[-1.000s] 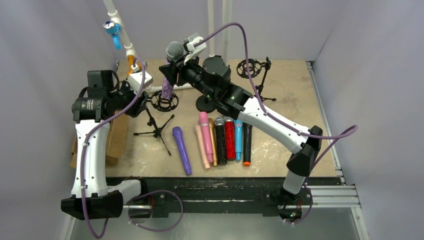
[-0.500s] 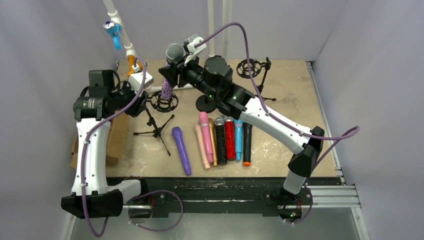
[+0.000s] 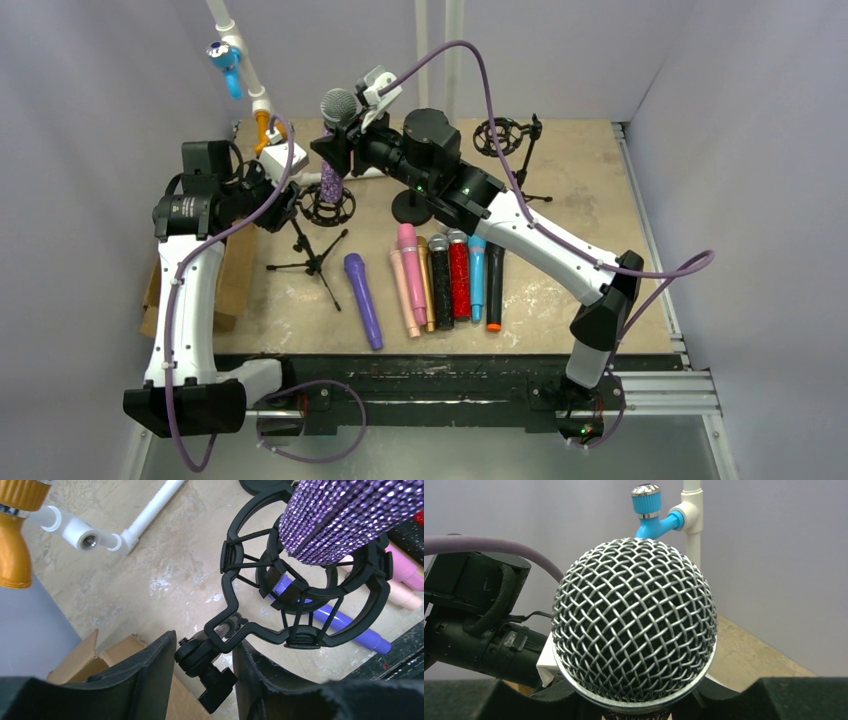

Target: Attach the microphones to the stand

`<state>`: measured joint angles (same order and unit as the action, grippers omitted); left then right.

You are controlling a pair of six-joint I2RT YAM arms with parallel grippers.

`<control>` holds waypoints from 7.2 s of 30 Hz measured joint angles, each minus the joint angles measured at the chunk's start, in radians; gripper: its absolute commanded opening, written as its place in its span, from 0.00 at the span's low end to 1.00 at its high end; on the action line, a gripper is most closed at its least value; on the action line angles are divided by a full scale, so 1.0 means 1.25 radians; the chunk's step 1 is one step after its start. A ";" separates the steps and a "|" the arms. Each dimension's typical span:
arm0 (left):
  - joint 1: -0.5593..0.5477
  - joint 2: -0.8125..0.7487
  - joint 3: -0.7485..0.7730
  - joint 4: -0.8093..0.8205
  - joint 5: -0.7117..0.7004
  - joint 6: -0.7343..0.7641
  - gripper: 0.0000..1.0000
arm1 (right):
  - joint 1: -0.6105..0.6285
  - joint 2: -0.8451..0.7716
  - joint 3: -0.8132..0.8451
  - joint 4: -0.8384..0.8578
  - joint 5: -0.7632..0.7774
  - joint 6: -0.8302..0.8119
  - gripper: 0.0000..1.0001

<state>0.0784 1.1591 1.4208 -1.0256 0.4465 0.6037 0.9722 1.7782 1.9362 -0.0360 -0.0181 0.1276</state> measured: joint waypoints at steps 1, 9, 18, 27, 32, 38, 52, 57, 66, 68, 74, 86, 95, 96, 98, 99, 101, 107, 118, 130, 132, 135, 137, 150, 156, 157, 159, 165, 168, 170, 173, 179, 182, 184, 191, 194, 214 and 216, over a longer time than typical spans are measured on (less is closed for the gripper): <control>0.000 0.000 -0.005 0.001 0.006 0.001 0.39 | 0.000 -0.001 -0.007 0.009 0.000 0.000 0.00; 0.003 0.000 -0.022 0.010 0.034 0.008 0.18 | 0.000 -0.016 -0.041 0.042 0.000 -0.005 0.00; 0.004 0.003 -0.022 0.011 0.041 0.008 0.13 | 0.001 -0.051 -0.111 0.099 0.007 0.004 0.00; 0.004 0.003 -0.022 0.011 0.039 0.006 0.10 | 0.009 -0.061 -0.139 0.132 0.033 0.004 0.00; 0.004 0.005 -0.022 0.012 0.038 -0.001 0.09 | 0.051 -0.061 -0.137 0.129 0.086 -0.048 0.00; 0.004 0.006 -0.022 0.013 0.038 -0.002 0.09 | 0.077 -0.061 -0.137 0.112 0.113 -0.070 0.00; 0.004 -0.001 -0.031 0.021 0.040 -0.007 0.08 | 0.058 -0.025 -0.142 0.083 0.127 0.010 0.00; 0.004 -0.011 -0.044 0.036 0.044 -0.008 0.08 | 0.049 -0.012 -0.142 0.075 0.125 0.044 0.00; 0.004 -0.013 -0.049 0.045 0.052 -0.016 0.08 | 0.049 0.009 -0.148 0.069 0.125 0.060 0.10; 0.004 -0.013 -0.049 0.048 0.053 -0.020 0.08 | 0.049 0.012 -0.155 0.069 0.125 0.063 0.17; 0.004 -0.013 -0.053 0.055 0.052 -0.032 0.09 | 0.049 0.028 -0.164 0.074 0.124 0.075 0.46; 0.005 0.043 -0.018 0.080 0.030 -0.035 0.10 | 0.047 0.053 -0.168 0.035 0.101 0.059 0.87; 0.004 0.060 -0.022 0.139 -0.008 -0.069 0.09 | 0.043 0.027 -0.155 -0.060 0.116 0.025 0.93; 0.005 0.062 -0.025 0.149 -0.021 -0.076 0.09 | 0.041 0.016 -0.153 -0.074 0.124 0.022 0.92; 0.005 0.066 -0.034 0.182 -0.050 -0.092 0.09 | 0.034 -0.011 -0.152 -0.098 0.133 0.017 0.90; 0.005 0.067 -0.037 0.192 -0.059 -0.099 0.09 | 0.031 -0.023 -0.152 -0.106 0.138 0.015 0.90; 0.006 0.070 -0.044 0.217 -0.087 -0.115 0.09 | 0.019 -0.056 -0.155 -0.116 0.155 0.013 0.88; 0.011 0.081 -0.050 0.261 -0.119 -0.151 0.14 | -0.071 -0.159 -0.224 -0.122 0.218 0.018 0.83; 0.024 0.099 -0.076 0.350 -0.067 -0.210 0.08 | -0.119 -0.199 -0.404 -0.128 0.275 0.042 0.77; 0.025 0.147 -0.079 0.466 0.049 -0.288 0.06 | -0.089 -0.211 -0.468 -0.091 0.330 0.065 0.75; 0.017 0.146 -0.083 0.477 0.066 -0.293 0.06 | -0.079 -0.189 -0.464 -0.076 0.354 0.071 0.75; 0.007 0.135 -0.098 0.491 0.088 -0.304 0.06 | -0.070 -0.125 -0.458 -0.049 0.389 0.078 0.75; 0.004 0.117 -0.118 0.498 0.093 -0.307 0.06 | -0.069 -0.080 -0.452 -0.043 0.416 0.081 0.74; 0.004 -0.013 -0.235 0.490 0.034 -0.302 0.06 | -0.069 0.119 -0.337 0.072 0.627 0.032 0.71; 0.004 -0.032 -0.258 0.485 0.029 -0.288 0.06 | -0.070 0.173 -0.330 0.189 0.669 -0.036 0.53; 0.004 -0.035 -0.261 0.482 0.029 -0.284 0.06 | -0.070 0.183 -0.328 0.200 0.672 -0.046 0.49; 0.004 -0.041 -0.267 0.480 0.029 -0.276 0.06 | -0.070 0.200 -0.327 0.223 0.673 -0.068 0.40; 0.004 -0.049 -0.298 0.497 0.023 -0.258 0.06 | -0.070 0.212 -0.327 0.263 0.667 -0.109 0.20; 0.004 -0.047 -0.311 0.490 0.015 -0.258 0.06 | -0.070 0.212 -0.327 0.276 0.647 -0.117 0.07; 0.004 -0.032 -0.328 0.458 0.015 -0.258 0.06 | -0.070 0.211 -0.327 0.279 0.636 -0.117 0.00; 0.004 -0.015 -0.360 0.413 0.010 -0.253 0.06 | -0.069 0.206 -0.327 0.275 0.611 -0.112 0.00; 0.003 -0.010 -0.372 0.376 0.011 -0.259 0.06 | -0.058 0.176 -0.327 0.266 0.560 -0.084 0.00; 0.003 -0.010 -0.372 0.375 0.012 -0.260 0.08 | -0.045 0.154 -0.327 0.264 0.542 -0.075 0.00; 0.003 -0.010 -0.372 0.374 0.014 -0.265 0.16 | -0.037 0.141 -0.327 0.264 0.537 -0.069 0.00; 0.003 -0.015 -0.360 0.345 0.009 -0.290 0.50 | -0.022 0.125 -0.345 0.261 0.525 -0.043 0.09; 0.005 -0.031 -0.351 0.327 0.000 -0.310 0.52 | -0.022 0.125 -0.354 0.245 0.533 -0.033 0.22; 0.143 -0.112 -0.352 0.430 0.131 -0.415 0.48 | -0.088 0.211 -0.313 0.239 0.591 -0.015 0.58; 0.153 -0.110 -0.381 0.459 0.162 -0.415 0.48 | -0.090 0.222 -0.306 0.244 0.603 -0.019 0.58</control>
<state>0.2691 1.0210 0.9440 -0.4519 0.6487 0.0853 0.8600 2.0563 1.5539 0.2691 0.7353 0.1043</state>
